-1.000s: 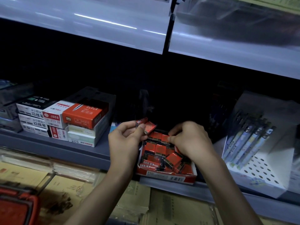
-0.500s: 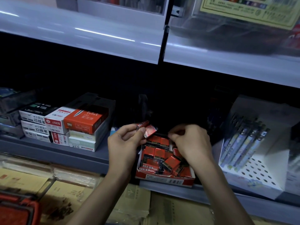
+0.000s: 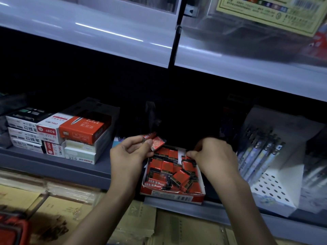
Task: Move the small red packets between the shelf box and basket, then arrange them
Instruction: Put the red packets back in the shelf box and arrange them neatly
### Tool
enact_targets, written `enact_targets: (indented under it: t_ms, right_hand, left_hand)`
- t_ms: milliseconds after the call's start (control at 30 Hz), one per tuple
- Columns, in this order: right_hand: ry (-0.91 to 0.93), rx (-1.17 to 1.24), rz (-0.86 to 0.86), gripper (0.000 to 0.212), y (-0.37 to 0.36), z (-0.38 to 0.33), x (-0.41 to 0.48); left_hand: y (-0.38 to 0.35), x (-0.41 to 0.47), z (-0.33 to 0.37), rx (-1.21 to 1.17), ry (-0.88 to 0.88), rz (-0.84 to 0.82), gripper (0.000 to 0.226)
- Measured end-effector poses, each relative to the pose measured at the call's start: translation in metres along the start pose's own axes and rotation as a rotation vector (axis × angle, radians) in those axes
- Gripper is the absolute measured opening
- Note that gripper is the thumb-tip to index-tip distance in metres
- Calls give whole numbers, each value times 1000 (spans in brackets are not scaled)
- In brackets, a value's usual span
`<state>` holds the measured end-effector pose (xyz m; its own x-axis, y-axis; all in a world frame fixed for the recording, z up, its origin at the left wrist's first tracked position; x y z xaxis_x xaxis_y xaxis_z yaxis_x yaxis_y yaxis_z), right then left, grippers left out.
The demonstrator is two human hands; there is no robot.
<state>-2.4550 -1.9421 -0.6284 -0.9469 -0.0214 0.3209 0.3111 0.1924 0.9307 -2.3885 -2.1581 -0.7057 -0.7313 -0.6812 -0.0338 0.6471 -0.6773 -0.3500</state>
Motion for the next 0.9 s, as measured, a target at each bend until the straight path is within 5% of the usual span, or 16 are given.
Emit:
enact_targets:
  t_ms: [233, 900]
  right_hand:
    - [-55, -71, 27, 32, 2, -3, -4]
    - [-196, 223, 10, 26, 5, 13, -26]
  left_hand:
    - [1, 2, -2, -26, 13, 5, 11]
    - [3, 1, -4, -72, 55, 7, 11]
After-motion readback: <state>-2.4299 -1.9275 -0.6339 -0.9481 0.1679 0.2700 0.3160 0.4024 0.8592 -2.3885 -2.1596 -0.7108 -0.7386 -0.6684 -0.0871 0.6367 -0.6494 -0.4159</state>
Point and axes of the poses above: each hand's wrist, its own x-axis towards the middle knuckle, its own y-axis out of the back of the hand, z = x × y, the point moved 10 cm from there along x, towards the middle knuckle, and after that the axes turned 11 degrees about z, right-handed, at the moved point
